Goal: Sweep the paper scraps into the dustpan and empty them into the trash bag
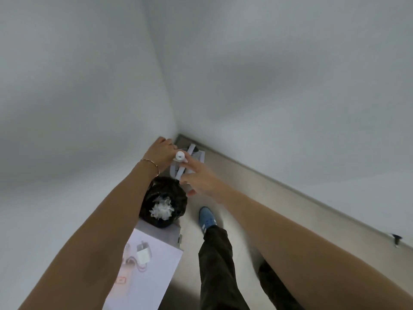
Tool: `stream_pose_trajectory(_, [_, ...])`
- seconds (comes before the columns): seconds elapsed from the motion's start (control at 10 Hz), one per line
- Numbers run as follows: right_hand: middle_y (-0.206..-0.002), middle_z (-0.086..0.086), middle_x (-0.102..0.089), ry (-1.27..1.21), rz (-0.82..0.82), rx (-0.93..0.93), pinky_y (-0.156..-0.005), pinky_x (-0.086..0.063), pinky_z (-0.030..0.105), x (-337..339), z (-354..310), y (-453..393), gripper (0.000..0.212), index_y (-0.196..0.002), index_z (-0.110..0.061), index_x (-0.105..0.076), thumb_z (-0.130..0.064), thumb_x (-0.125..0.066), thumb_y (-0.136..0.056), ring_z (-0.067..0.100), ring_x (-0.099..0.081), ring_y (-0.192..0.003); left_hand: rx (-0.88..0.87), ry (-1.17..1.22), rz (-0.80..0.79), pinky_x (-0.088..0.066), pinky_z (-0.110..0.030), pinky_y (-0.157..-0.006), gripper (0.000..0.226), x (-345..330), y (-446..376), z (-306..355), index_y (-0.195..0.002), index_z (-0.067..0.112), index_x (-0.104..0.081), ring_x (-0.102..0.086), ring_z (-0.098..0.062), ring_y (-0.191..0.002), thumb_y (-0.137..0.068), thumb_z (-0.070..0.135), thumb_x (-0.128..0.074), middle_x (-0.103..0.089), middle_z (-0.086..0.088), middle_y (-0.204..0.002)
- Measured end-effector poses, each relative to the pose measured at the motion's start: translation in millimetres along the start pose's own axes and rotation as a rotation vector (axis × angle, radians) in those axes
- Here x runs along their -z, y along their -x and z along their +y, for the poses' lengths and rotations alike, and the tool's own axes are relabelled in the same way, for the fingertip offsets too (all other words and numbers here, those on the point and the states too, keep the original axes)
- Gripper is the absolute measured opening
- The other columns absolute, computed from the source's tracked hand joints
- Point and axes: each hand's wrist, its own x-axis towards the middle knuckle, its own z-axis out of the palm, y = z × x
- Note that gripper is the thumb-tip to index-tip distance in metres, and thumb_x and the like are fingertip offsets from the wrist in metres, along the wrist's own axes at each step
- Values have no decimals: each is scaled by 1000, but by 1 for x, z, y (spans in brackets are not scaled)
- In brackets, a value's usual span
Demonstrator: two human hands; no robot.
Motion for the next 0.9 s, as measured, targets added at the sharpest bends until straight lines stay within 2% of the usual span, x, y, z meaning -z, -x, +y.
stream_pose_trajectory(0.1, [-150, -6, -41, -49, 8, 12, -60, -58, 32, -10, -9, -14, 77, -151, -43, -22, -4, -52, -91, 17, -62, -97, -18, 84, -53, -36, -40, -87, 7, 3, -7, -17, -84, 10, -67, -57, -30, -93, -78, 12, -67, -67, -9, -83])
stream_pose_trajectory(0.2, [-151, -5, -40, -40, 18, 25, -58, -55, 28, -17, -10, -22, 79, -150, -48, -20, -5, -52, -91, 20, -60, -105, 19, 30, -108, -23, -34, -94, 20, 2, -15, -28, -99, 14, -64, -47, -26, -108, -88, 22, -50, -63, -6, -100])
stream_pose_trajectory(0.3, [-152, -6, -37, -31, 14, 26, -61, -57, 29, -18, -6, -26, 84, -151, -50, -12, -8, -54, -90, 19, -59, -113, 75, -16, -98, -23, -35, -96, 21, -8, -18, -29, -98, 14, -62, -46, -26, -108, -87, 18, -45, -61, -4, -100])
stream_pose_trajectory(0.4, [-155, -9, -34, -31, 28, 27, -67, -60, 29, -17, -4, -27, 88, -154, -43, -4, -9, -56, -91, 15, -55, -113, 241, 97, 3, -22, -36, -93, 22, -15, -17, -29, -105, 14, -58, -46, -31, -108, -86, 16, -47, -59, -9, -104])
stream_pose_trajectory(0.5, [-157, -10, -31, -47, 58, 38, -76, -61, 39, -15, 0, -26, 88, -155, -38, -5, -8, -57, -91, 24, -54, -119, 343, 193, 52, -22, -38, -101, 32, -17, -5, -26, -116, 14, -57, -43, -33, -116, -84, 19, -57, -56, -14, -117])
stream_pose_trajectory(0.6, [-155, -9, -34, -32, 108, 105, -67, -59, 33, -14, 7, -17, 83, -156, -33, -10, -9, -57, -92, 28, -55, -120, 431, 458, 143, -28, -38, -108, 49, -14, 16, -24, -120, 14, -60, -44, -31, -122, -74, 23, -75, -56, -11, -126])
stream_pose_trajectory(0.7, [-152, -10, -37, -31, 148, 181, -64, -54, 32, -13, 13, -7, 77, -155, -28, -17, -8, -56, -92, 24, -60, -97, 584, 968, 301, -45, -32, -93, 51, 3, 37, -19, -110, 10, -66, -56, -21, -100, -63, 10, -85, -64, -9, -114])
stream_pose_trajectory(0.8, [-153, -10, -37, -9, 155, 236, -64, -51, 32, -18, 14, 12, 75, -155, -25, -21, -6, -54, -90, 23, -59, -84, 692, 1155, 331, -44, -26, -78, 49, 31, 60, -6, -111, 10, -65, -58, -20, -93, -66, 2, -82, -64, -8, -104])
stream_pose_trajectory(0.9, [-152, -9, -39, -7, 199, 270, -60, -49, 24, -25, 20, 38, 73, -155, -21, -24, -4, -53, -90, 18, -59, -84, 748, 1321, 398, -46, -27, -85, 57, 52, 75, 15, -118, 10, -61, -60, -24, -108, -66, 2, -82, -65, -12, -116])
